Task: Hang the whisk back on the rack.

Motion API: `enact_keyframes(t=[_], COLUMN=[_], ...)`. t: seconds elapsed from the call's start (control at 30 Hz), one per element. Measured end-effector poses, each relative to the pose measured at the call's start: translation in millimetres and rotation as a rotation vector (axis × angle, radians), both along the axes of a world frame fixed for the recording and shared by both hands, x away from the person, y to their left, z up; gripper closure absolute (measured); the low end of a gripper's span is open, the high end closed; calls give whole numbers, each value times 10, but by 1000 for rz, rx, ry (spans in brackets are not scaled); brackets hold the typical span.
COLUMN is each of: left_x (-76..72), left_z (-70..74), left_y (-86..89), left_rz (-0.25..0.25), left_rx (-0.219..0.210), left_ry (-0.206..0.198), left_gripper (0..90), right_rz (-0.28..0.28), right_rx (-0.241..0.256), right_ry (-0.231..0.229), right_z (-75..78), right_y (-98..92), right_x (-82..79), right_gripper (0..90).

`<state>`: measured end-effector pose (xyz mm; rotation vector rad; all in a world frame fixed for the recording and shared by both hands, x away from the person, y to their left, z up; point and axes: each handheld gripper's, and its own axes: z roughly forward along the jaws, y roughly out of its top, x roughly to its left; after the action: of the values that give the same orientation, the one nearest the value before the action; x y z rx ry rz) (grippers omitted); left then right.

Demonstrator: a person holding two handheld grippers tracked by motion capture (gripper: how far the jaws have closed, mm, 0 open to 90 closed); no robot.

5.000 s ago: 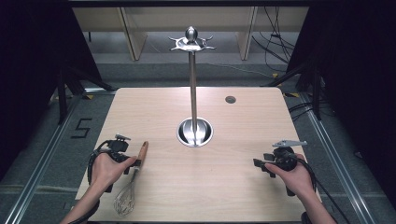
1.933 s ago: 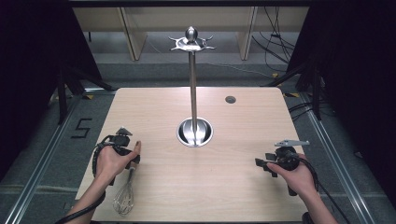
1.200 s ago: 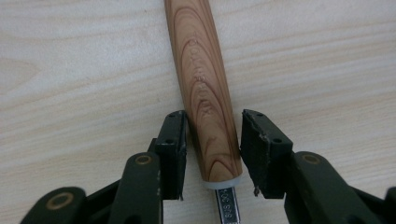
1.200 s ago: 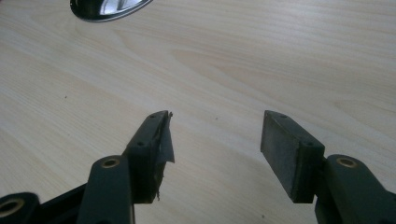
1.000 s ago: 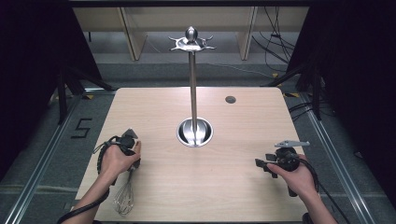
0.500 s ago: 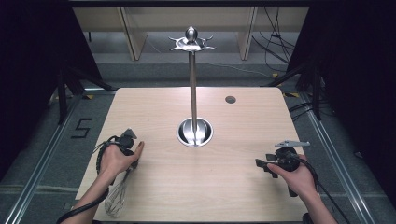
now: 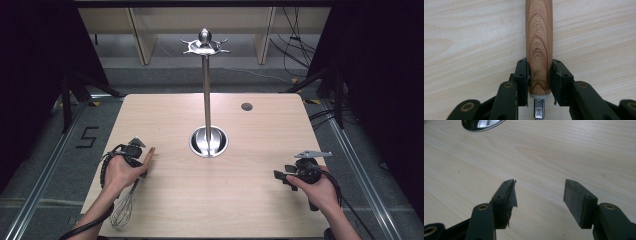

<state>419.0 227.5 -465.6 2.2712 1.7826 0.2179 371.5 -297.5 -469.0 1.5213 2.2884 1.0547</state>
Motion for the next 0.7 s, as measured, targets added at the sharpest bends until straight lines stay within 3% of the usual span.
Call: enact_keyframes(t=[0.2,0.33,0.4,0.43,0.53,0.6,0.7], left_x=[-45,-105,-124,-117,-124,-130,-140], left_z=[108,212,261,289,338,345,387], left_y=[31,24,14,38,39,36,51], left_rz=[-4,8,15,-25,-38,-37,-60], left_rx=[-9,-47,-69,-50,-71,-99,-97], left_ry=[-60,-160,-178,-181,-220,-278,-312], left_gripper=[684,684,684,684,684,684,684], right_rz=[-4,-5,-5,-6,-6,-6,-6], right_rx=[3,5,5,5,5,5,6], right_ry=[8,11,12,12,11,11,11], right_z=[1,2,2,3,4,4,4], right_y=[4,6,7,8,7,7,7], right_x=[-2,-3,-4,-5,-6,-6,-6], right_gripper=[430,430,430,430,430,430,430])
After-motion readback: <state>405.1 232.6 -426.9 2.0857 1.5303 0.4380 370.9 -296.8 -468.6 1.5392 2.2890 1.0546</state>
